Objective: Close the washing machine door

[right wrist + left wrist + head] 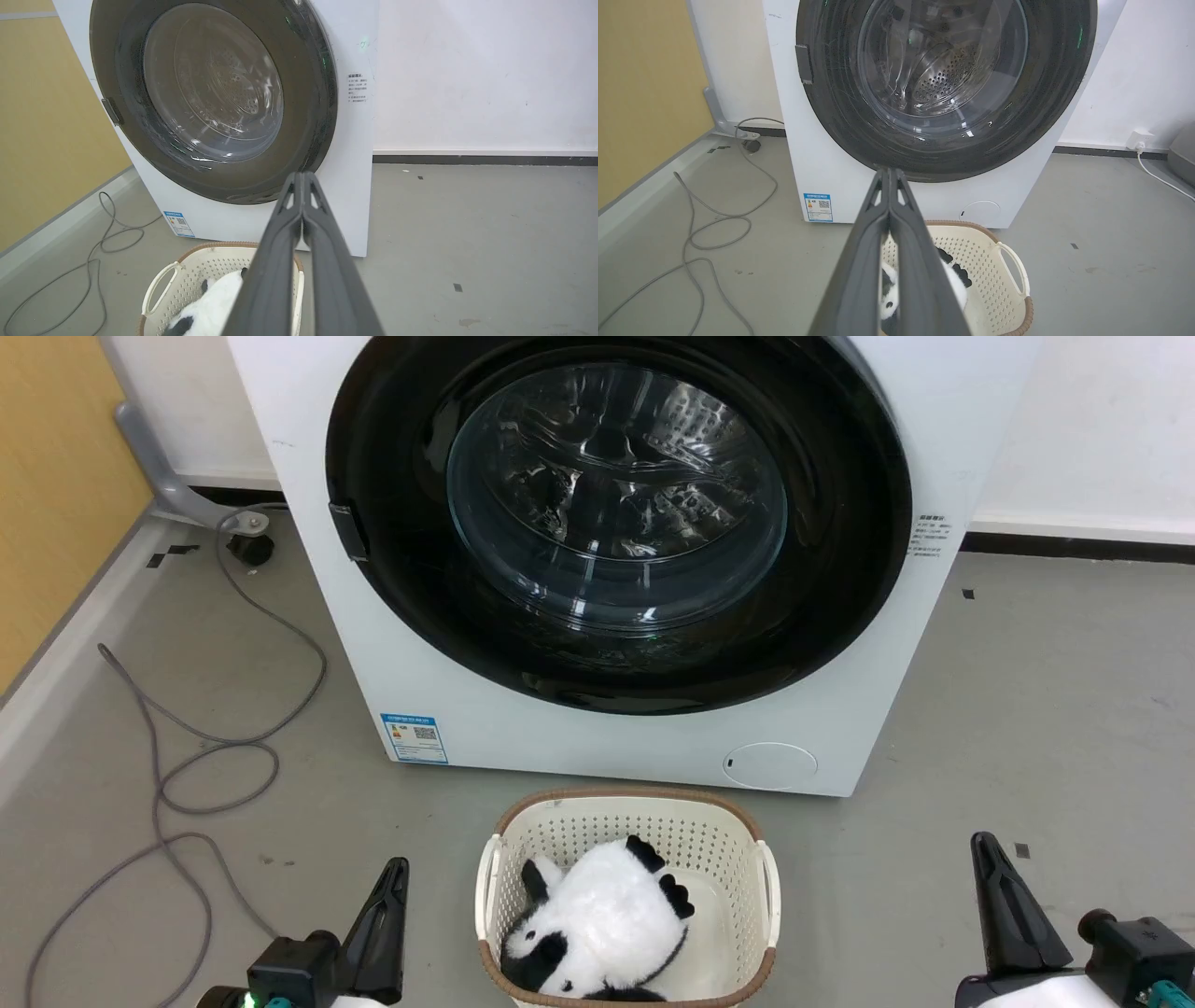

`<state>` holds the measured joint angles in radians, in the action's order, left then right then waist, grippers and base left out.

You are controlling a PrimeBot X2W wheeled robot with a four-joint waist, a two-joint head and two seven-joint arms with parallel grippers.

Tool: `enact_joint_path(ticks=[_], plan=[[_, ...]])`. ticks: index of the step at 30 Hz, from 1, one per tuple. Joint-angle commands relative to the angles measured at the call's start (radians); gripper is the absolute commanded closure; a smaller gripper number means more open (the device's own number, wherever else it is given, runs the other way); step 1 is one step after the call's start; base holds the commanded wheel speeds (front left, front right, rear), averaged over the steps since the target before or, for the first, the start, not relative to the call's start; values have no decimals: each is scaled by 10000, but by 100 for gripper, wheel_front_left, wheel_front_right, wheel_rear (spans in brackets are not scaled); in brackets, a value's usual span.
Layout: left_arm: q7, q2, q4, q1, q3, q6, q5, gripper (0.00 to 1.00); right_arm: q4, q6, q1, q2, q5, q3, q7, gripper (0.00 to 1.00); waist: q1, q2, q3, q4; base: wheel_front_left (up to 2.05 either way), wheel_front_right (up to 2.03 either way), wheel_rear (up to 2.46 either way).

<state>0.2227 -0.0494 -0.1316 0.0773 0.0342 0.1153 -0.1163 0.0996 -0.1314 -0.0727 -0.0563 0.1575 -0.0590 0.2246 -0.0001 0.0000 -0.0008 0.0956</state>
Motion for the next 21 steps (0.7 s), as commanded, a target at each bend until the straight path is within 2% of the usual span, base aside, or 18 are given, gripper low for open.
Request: enact_joint_path(ticks=[1, 21], plan=[[-56, -1, 71, -101, -29, -83, 69, 100, -85, 1, 101, 9, -75, 32, -65, 100, 1, 0, 0, -17, 0, 0, 0], [-444, -3, 294, -221, -85, -274, 265, 100, -248, 2, 213, 18, -343, 132, -455, 100, 1, 0, 2, -185, 0, 0, 0]])
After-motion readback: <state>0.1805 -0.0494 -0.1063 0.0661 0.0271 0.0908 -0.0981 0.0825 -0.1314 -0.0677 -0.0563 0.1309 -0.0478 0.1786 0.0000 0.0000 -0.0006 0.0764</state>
